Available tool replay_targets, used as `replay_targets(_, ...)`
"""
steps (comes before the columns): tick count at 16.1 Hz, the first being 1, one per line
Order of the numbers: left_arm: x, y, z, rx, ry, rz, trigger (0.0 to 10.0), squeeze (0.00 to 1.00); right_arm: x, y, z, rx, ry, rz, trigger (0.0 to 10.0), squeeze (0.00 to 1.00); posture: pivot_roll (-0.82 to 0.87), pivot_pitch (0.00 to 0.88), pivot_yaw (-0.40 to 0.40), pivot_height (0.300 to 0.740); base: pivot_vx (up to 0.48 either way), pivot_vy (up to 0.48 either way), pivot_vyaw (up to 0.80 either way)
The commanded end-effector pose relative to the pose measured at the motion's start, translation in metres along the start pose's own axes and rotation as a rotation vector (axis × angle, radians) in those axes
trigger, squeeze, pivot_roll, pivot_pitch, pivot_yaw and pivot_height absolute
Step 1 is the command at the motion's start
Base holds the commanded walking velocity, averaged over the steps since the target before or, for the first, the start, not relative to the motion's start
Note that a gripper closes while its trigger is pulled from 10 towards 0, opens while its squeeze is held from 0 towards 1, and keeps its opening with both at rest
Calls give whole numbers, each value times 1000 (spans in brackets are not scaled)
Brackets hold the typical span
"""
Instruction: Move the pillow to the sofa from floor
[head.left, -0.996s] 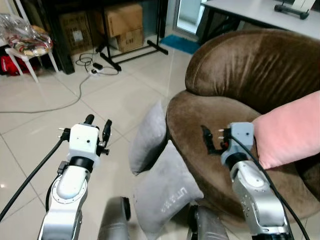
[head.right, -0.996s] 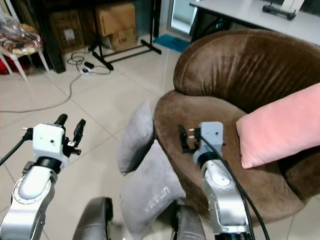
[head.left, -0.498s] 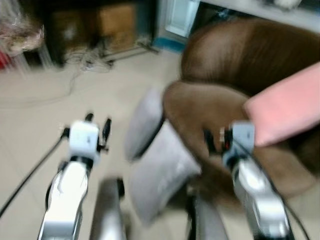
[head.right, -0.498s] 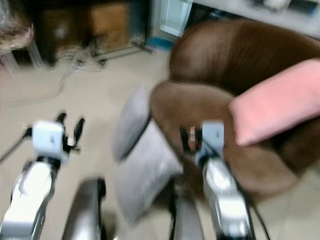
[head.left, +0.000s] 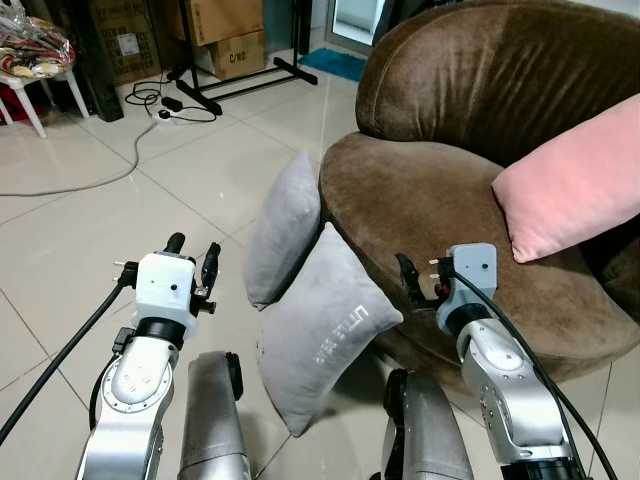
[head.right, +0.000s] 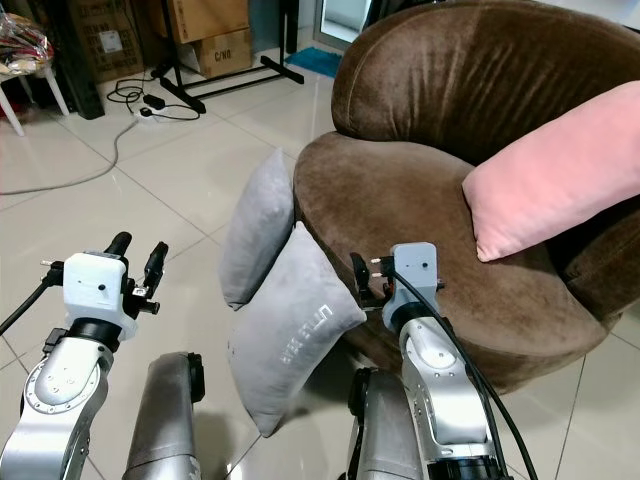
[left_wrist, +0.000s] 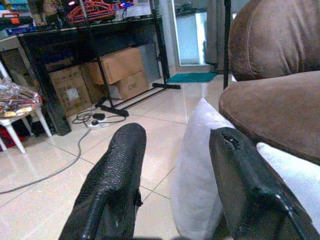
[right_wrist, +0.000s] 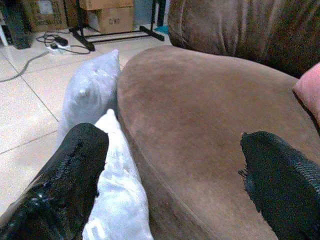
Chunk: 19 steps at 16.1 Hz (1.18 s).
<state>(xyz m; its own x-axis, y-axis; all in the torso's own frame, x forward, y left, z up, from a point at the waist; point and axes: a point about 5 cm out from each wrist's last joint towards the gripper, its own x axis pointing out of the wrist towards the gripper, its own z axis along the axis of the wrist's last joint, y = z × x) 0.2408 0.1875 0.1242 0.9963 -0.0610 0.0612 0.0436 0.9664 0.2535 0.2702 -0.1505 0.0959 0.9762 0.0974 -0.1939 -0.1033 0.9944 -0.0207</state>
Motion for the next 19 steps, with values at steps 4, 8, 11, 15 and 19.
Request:
replay_targets(4,0,-3,3,-3,-18,-23,10000,0,-1,-6,0,-15,1,-29,10000,0,68,0,-85,485,326,0,0)
replay_targets(8,-3,-1,4,5,-16,-26,10000,0,0,-8,-7,-93,45,-49,10000,0,81,0,-83,485,324,0,400)
replay_targets(11,-3,-1,1,11,1,-27,10000,0,0,-10,-9,-40,52,-79,10000,0,75,0,-84,485,199,0,0)
replay_targets(15,-4,-7,-2,14,21,-62,10000,0,0,-9,-15,-66,94,-54,10000,0,63,0,-93,485,0,0,0)
replay_targets(19,-9,-12,-6,8,44,-125,10000,0,6,5,-29,-103,177,62,10000,0,51,0,-96,485,0,0,0)
